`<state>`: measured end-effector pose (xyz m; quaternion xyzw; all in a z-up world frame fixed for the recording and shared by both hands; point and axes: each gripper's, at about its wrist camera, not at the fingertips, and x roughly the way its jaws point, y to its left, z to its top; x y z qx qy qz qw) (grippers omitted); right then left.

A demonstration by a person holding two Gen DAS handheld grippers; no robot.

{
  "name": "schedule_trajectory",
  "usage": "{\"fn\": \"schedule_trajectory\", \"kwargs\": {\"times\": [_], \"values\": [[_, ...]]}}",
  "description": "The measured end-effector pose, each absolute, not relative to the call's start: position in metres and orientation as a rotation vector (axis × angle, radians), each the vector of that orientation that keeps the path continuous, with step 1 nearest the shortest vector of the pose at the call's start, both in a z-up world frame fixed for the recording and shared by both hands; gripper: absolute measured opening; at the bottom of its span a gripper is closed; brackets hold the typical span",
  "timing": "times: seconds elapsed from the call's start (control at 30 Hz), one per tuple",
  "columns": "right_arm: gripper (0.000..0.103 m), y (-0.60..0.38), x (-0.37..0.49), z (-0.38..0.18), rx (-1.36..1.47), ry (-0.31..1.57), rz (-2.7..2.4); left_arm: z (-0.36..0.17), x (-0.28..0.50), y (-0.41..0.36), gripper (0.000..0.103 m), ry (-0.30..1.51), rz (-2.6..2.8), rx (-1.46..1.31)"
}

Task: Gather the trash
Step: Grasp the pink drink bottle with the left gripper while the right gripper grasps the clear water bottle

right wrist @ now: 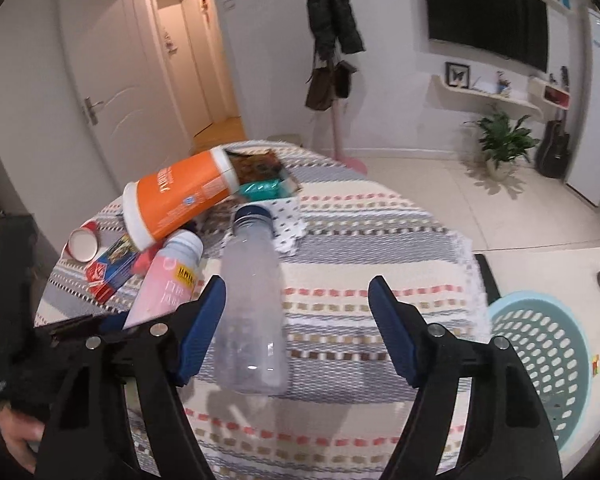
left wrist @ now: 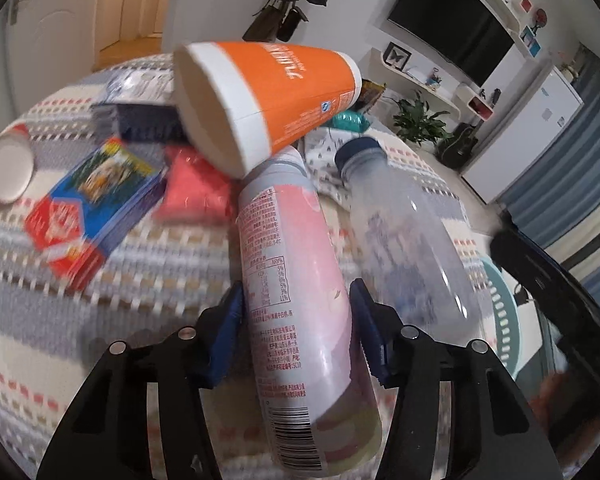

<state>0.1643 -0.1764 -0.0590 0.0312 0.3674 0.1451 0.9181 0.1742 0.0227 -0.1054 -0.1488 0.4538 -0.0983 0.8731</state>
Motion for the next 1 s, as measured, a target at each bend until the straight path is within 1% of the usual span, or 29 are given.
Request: {"fn": "schedule_trajectory", "kwargs": {"times": [0.3,0.37,0.47,0.5,0.8,1.0], "values": [[0.070,-0.138,0.186,-0.081,0.001,0.854,0.305,-0.098,0.132,0.034,0.050,0.912,-0.219,-0.306],[0.068,-0.134,0.191,-0.088,-0.002,0.882,0.299,-0.096,0.126,0.033,0.049,0.904,-0.226,-0.306],[0.052,-0.132,0.196,-0.099,0.010,0.924,0.320,-0.095,0.121,0.034,0.049,0.899,-0.234,-0.311],[0.045,-0.132,0.196,-0.102,0.015,0.934,0.331,-0.096,0.118,0.037,0.049,0.897,-0.236,-0.312],[0.044,-0.155,0.167,-0.102,0.067,0.919,0.353,-0.086,0.103,0.034,0.047,0.866,-0.292,-0.313],[0.044,-0.181,0.143,-0.092,0.121,0.889,0.335,-0.084,0.095,0.021,0.047,0.862,-0.313,-0.298]]}}
